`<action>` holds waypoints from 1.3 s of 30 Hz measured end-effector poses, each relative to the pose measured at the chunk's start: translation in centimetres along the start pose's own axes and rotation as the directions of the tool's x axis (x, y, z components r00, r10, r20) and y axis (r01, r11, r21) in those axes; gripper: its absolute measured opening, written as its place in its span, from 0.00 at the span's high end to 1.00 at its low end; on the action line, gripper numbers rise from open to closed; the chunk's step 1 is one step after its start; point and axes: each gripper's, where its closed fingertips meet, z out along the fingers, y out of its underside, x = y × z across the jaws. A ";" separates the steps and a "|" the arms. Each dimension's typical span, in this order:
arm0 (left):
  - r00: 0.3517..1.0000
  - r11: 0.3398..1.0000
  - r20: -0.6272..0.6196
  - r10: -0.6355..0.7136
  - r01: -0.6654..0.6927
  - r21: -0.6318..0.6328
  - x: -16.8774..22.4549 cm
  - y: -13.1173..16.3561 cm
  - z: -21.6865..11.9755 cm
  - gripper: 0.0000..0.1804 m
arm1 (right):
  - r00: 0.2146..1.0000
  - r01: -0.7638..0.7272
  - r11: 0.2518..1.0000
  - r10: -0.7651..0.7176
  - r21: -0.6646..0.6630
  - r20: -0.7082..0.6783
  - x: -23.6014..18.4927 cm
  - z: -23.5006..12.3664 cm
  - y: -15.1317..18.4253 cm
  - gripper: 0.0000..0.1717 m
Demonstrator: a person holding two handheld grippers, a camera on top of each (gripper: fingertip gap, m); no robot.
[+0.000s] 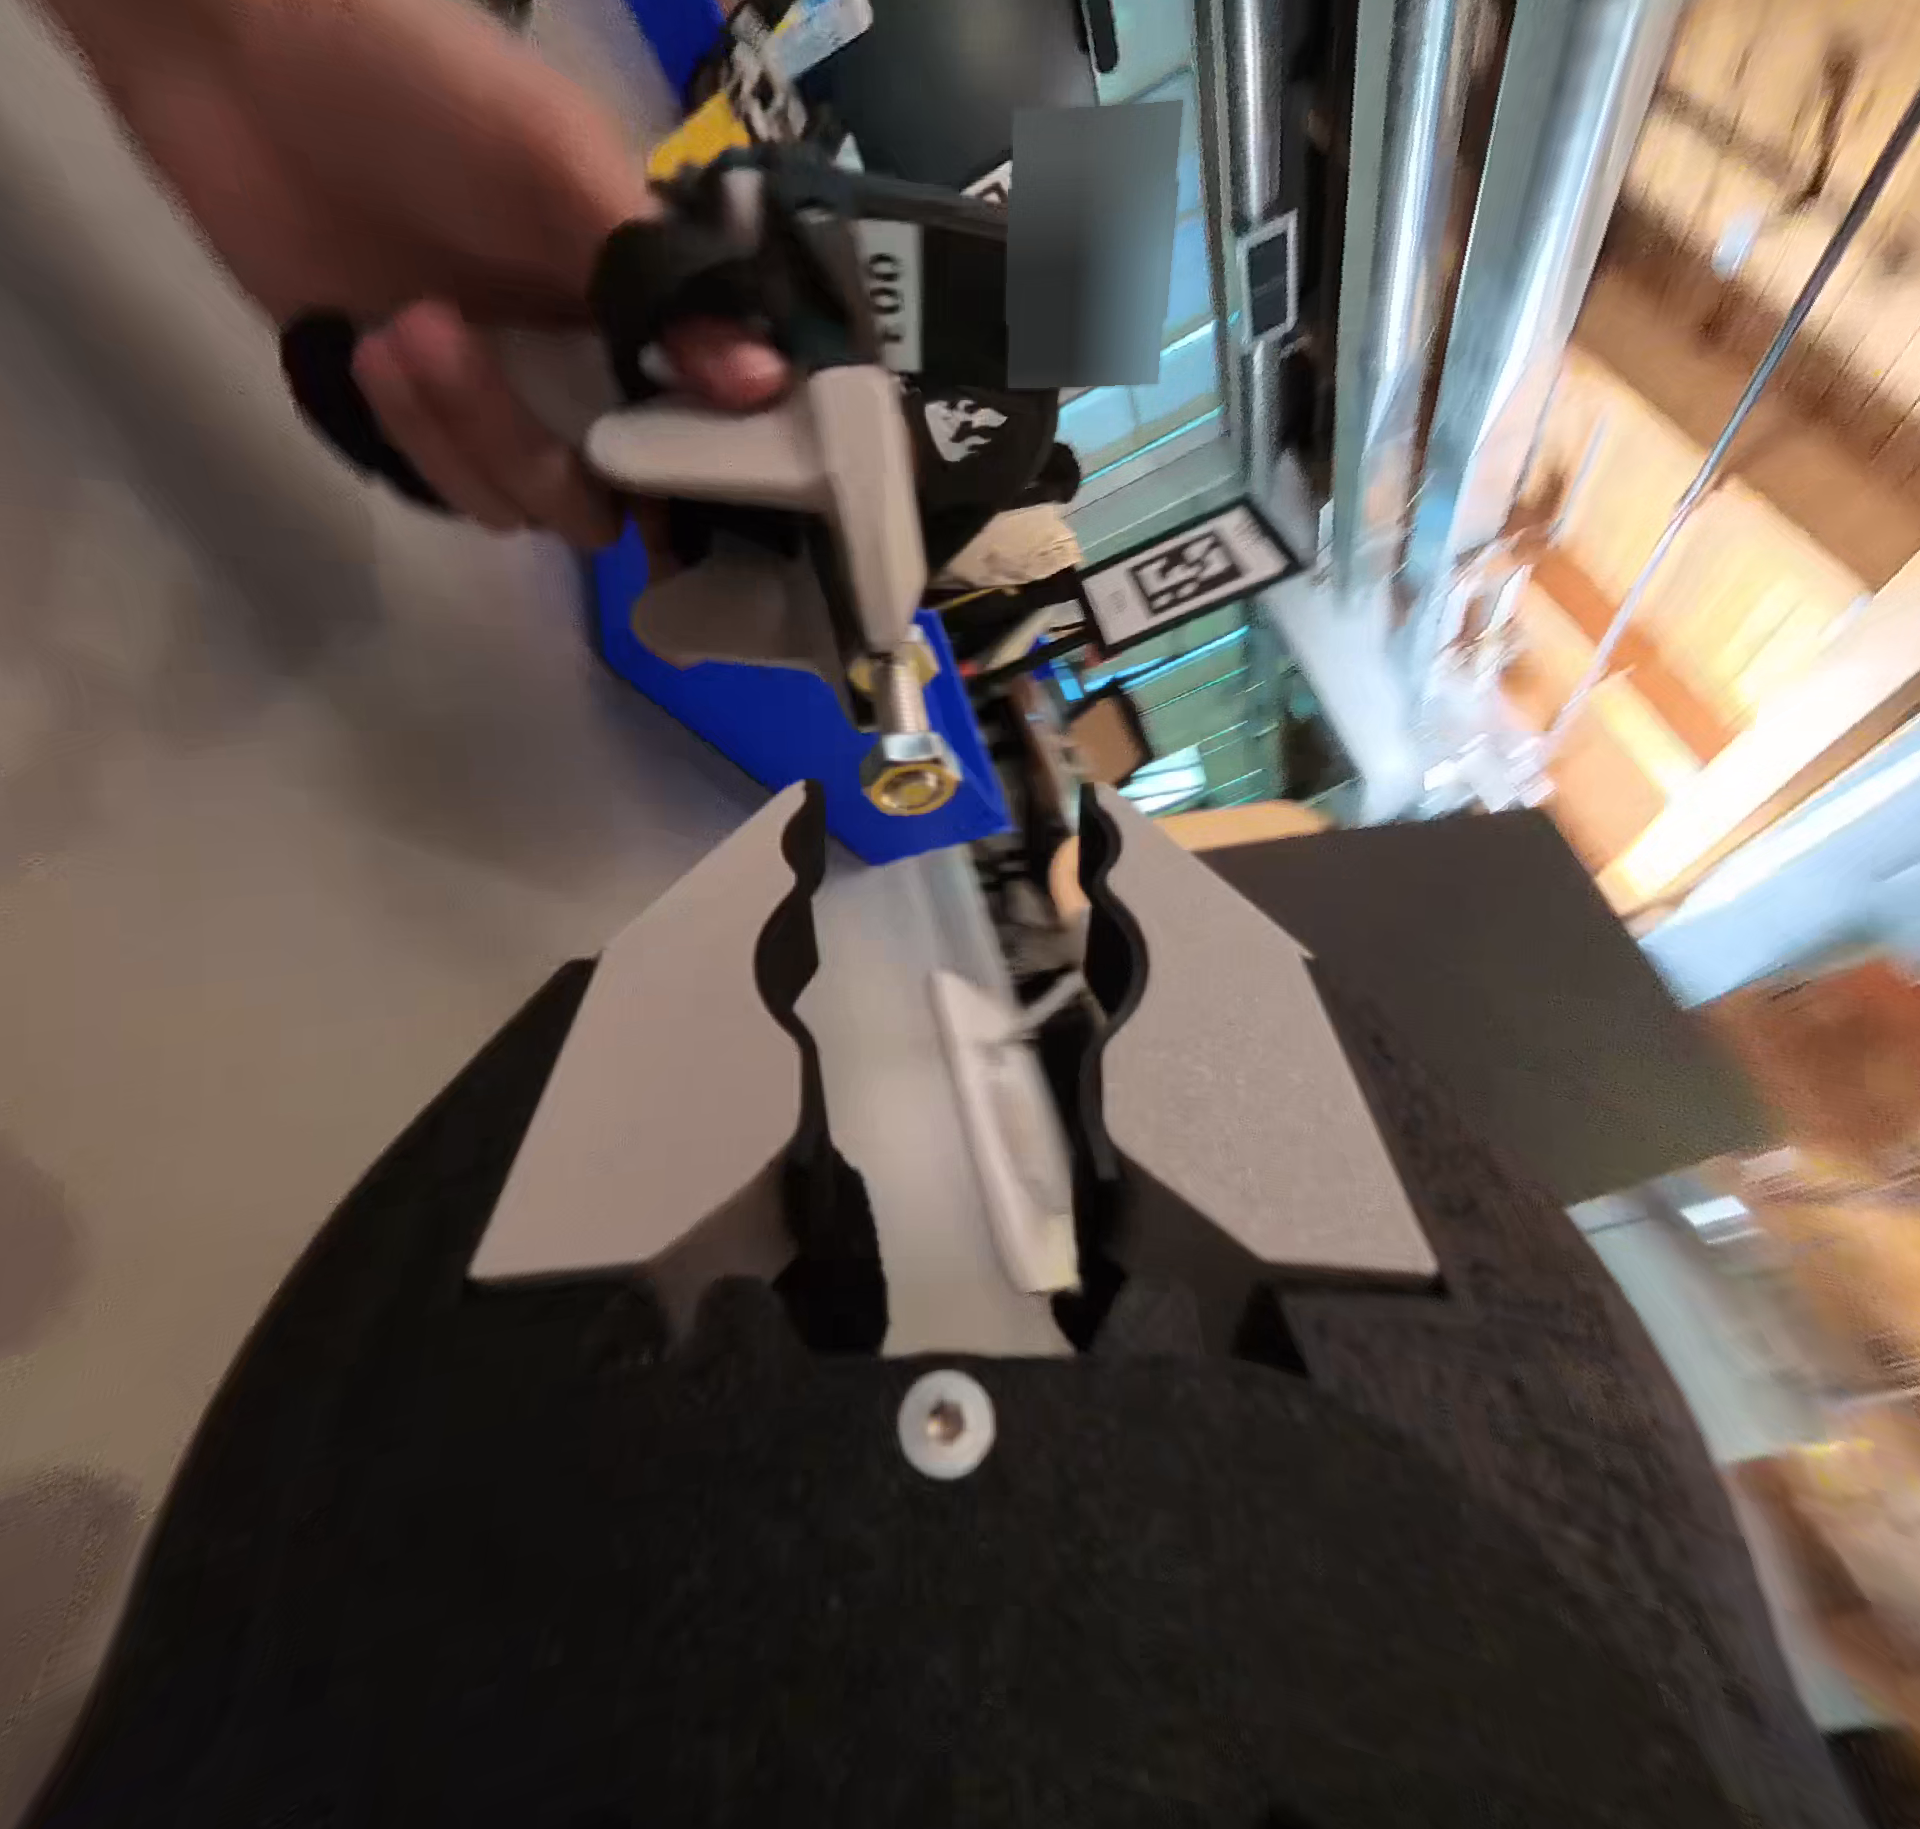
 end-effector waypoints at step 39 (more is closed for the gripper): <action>0.979 0.981 0.074 0.191 -0.188 -0.052 0.1 0.5 0.7 0.91 | 0.940 0.341 0.940 -0.341 0.007 -0.019 -0.8 -0.3 0.4 0.90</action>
